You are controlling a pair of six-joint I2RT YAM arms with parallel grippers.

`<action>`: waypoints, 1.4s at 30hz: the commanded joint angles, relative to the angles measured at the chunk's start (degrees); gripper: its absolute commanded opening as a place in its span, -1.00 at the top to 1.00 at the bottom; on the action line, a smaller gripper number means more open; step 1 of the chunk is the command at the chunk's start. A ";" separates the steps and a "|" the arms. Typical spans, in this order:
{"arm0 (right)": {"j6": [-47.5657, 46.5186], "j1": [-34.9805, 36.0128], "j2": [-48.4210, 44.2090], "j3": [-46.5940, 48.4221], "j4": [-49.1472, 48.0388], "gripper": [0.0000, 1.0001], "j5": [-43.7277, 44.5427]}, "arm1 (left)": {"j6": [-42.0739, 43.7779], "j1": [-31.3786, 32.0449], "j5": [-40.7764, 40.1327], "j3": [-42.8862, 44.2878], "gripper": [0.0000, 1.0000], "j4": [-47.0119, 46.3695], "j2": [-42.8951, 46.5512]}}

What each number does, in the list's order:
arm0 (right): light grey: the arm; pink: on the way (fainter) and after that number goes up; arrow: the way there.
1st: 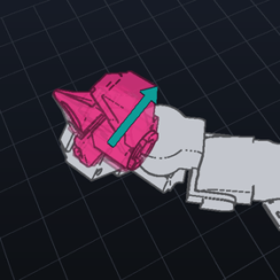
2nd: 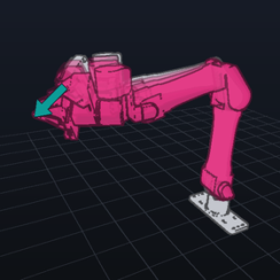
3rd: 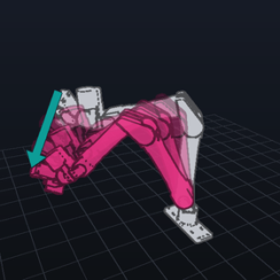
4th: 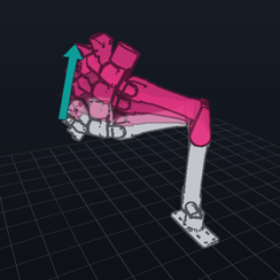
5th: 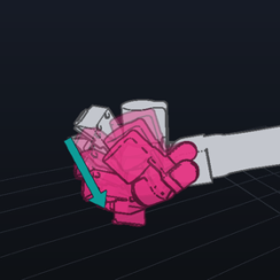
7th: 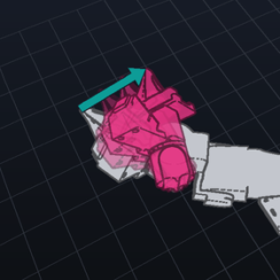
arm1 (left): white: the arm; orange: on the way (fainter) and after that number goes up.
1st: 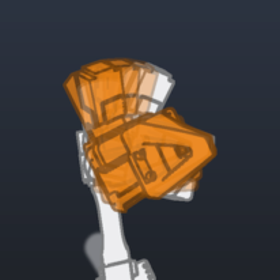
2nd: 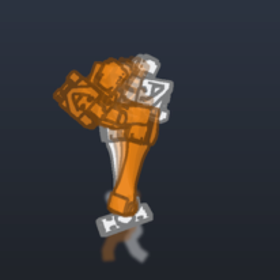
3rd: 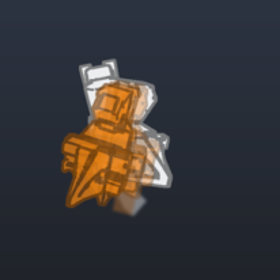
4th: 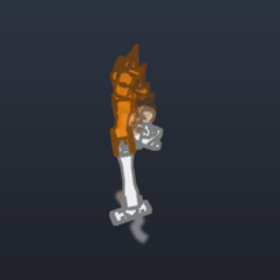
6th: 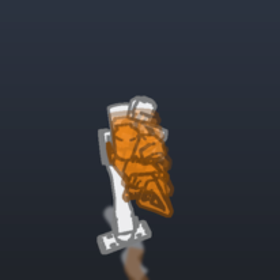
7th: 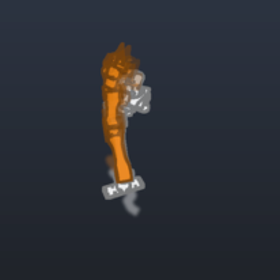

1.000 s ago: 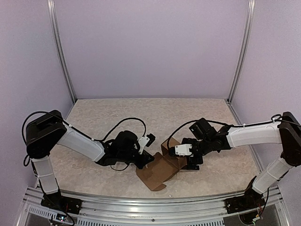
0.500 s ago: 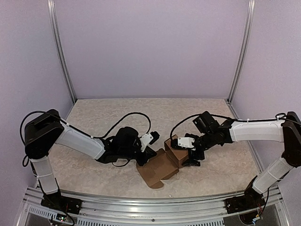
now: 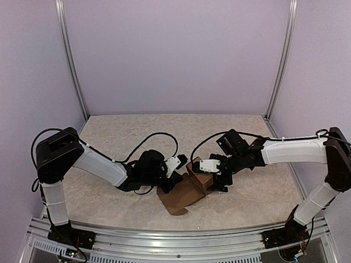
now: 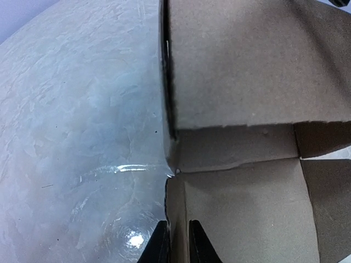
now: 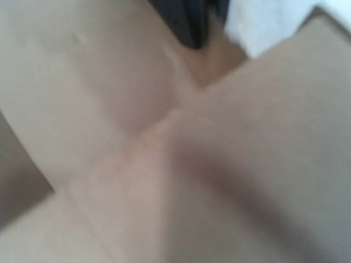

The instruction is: Fold the paper box

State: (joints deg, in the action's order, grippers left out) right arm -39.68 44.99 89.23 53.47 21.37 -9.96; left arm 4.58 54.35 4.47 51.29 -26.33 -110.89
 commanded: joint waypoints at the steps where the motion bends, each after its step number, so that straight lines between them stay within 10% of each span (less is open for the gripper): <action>1: 1.47 0.42 2.24 0.40 0.13 -0.95 0.04 | -0.54 0.05 -2.53 -2.19 0.69 -3.12 0.92; 13: 2.23 0.37 1.58 -0.24 -0.80 -0.95 -0.92 | -4.02 8.87 -9.28 -8.45 0.27 2.63 17.96; 23: 2.82 0.30 1.12 -0.88 -1.32 -0.96 -1.66 | -11.62 18.66 -13.06 -2.77 0.10 1.96 5.90; 42: -0.13 1.76 -2.51 -2.16 -1.72 -0.98 -3.23 | -15.30 13.37 -9.36 -0.93 0.89 1.95 1.30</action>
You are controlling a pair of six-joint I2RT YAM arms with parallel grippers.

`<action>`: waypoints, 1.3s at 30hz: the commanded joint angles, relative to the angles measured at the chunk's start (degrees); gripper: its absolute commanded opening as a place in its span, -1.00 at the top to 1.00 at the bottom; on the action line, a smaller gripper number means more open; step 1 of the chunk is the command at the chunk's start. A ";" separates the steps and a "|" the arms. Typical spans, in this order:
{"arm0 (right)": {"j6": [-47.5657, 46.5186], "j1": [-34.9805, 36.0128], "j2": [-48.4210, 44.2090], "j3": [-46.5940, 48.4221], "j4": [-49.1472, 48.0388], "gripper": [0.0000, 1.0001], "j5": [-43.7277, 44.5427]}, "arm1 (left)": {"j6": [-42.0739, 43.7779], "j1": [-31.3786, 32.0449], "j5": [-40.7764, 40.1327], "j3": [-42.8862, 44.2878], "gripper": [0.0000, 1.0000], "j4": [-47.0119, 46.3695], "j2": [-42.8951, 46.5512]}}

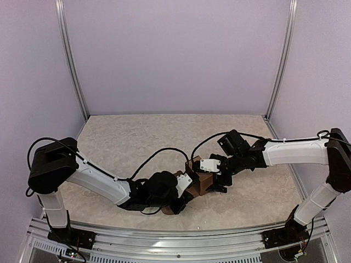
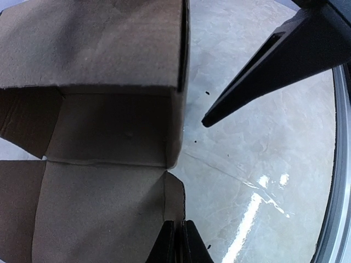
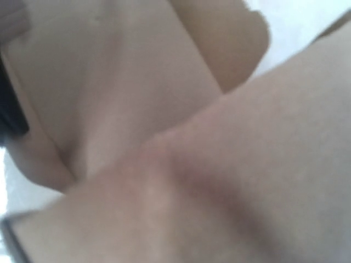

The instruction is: Fold the paper box

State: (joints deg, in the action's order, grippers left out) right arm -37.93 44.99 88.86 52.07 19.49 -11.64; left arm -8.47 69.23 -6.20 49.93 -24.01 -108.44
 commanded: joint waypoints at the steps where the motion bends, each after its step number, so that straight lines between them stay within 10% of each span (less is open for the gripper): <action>1: -2.19 2.40 -2.31 -0.74 0.02 -0.98 -1.25 | -2.40 -1.67 1.20 0.29 0.91 -0.65 -1.15; 20: -2.24 8.20 -1.34 -0.90 -3.11 -0.86 0.58 | -4.12 -0.43 -9.78 -8.94 0.94 -16.41 2.06; 39: -3.84 8.43 0.80 2.34 -8.77 -0.77 7.23 | 1.37 5.63 -18.62 -10.22 0.69 -12.28 6.07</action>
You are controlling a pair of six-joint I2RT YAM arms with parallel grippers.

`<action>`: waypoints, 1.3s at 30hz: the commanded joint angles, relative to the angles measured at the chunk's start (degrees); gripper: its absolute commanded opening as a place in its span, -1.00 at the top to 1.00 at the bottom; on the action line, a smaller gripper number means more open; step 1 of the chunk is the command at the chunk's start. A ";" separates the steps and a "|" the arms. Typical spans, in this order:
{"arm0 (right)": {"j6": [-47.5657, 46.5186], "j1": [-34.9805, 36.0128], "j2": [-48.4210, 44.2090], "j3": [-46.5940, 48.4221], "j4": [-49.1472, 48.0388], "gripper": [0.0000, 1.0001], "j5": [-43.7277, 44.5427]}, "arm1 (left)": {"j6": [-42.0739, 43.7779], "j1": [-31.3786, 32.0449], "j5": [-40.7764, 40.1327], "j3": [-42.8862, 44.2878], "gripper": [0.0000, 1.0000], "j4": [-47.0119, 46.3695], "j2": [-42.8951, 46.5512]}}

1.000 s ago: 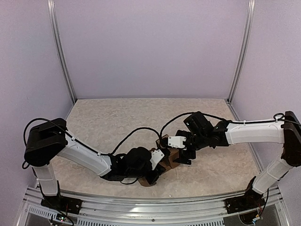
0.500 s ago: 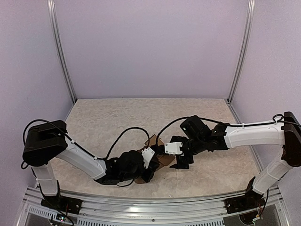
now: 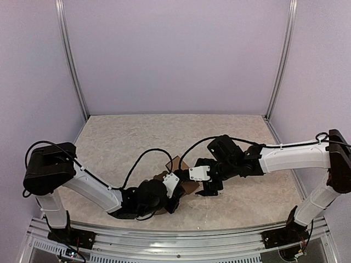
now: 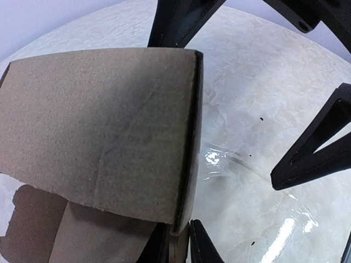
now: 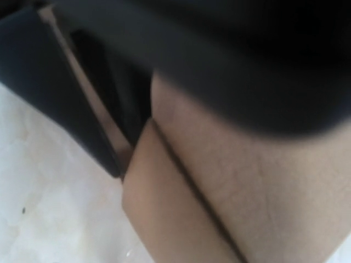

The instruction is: Fold the paper box

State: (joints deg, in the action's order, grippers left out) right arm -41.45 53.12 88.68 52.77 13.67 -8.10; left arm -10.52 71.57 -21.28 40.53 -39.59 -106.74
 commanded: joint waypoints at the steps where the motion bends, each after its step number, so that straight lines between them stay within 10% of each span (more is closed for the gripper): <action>1: -0.52 0.30 0.94 1.68 -3.07 -0.77 3.70 | 3.22 3.92 -4.90 -1.49 0.65 4.67 6.35; 9: -0.71 0.88 1.34 2.40 -3.10 -0.76 2.55 | -1.01 2.42 -11.66 -12.17 0.27 13.04 23.84; 16: -0.38 1.39 2.30 3.23 -2.08 -0.76 1.82 | -1.16 -14.57 10.94 -15.60 0.06 14.82 30.05; 26: 0.14 1.32 1.34 3.89 0.06 -0.77 1.98 | 10.25 -27.91 31.71 -1.32 0.06 20.50 14.05; 33: 2.55 -1.12 -2.55 5.21 4.35 -0.85 -3.99 | 10.98 -29.95 30.12 1.72 0.17 22.64 11.01; 39: 5.01 -2.54 -1.62 14.94 10.73 -0.93 -9.47 | -8.39 -25.78 12.64 -0.69 0.04 35.20 22.87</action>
State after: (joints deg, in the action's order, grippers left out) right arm -39.09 51.18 87.50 61.01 19.97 -12.78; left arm -6.63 43.66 1.58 40.51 -14.26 -90.76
